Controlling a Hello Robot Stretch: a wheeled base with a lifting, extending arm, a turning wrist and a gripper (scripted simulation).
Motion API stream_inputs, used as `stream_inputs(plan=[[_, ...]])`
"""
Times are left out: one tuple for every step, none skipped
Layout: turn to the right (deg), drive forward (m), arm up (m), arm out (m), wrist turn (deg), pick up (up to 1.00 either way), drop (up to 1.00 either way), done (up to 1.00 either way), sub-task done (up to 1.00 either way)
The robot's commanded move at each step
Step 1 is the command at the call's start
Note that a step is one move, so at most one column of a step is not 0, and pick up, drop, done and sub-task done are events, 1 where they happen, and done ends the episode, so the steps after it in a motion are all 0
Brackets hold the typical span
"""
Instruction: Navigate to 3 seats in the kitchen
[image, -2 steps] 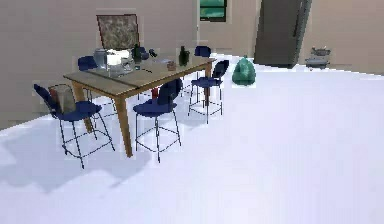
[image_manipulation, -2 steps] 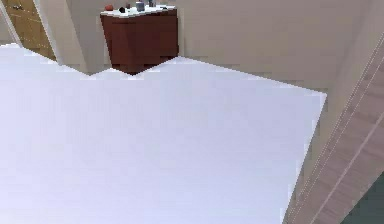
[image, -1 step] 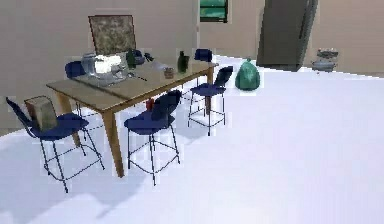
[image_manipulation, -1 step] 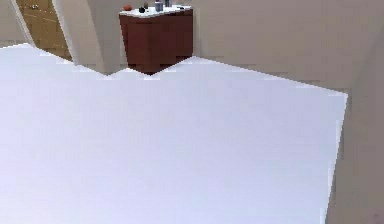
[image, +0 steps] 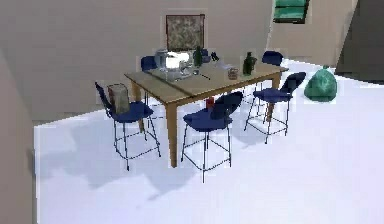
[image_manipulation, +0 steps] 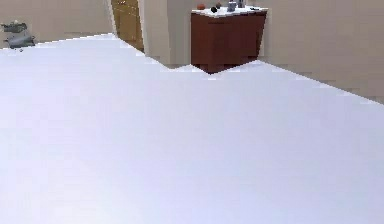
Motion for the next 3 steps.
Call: stream_inputs(plan=[[0.0, 0.60, 0.00, 0.00, 0.0, 0.00, 0.00, 0.00, 0.00], [0.0, 0.00, 0.00, 0.00, 0.0, 0.00, 0.00, 0.00, 1.00], [-30.0, 0.00, 0.00, 0.00, 0.0, 0.00, 0.00, 0.00, 0.00]])
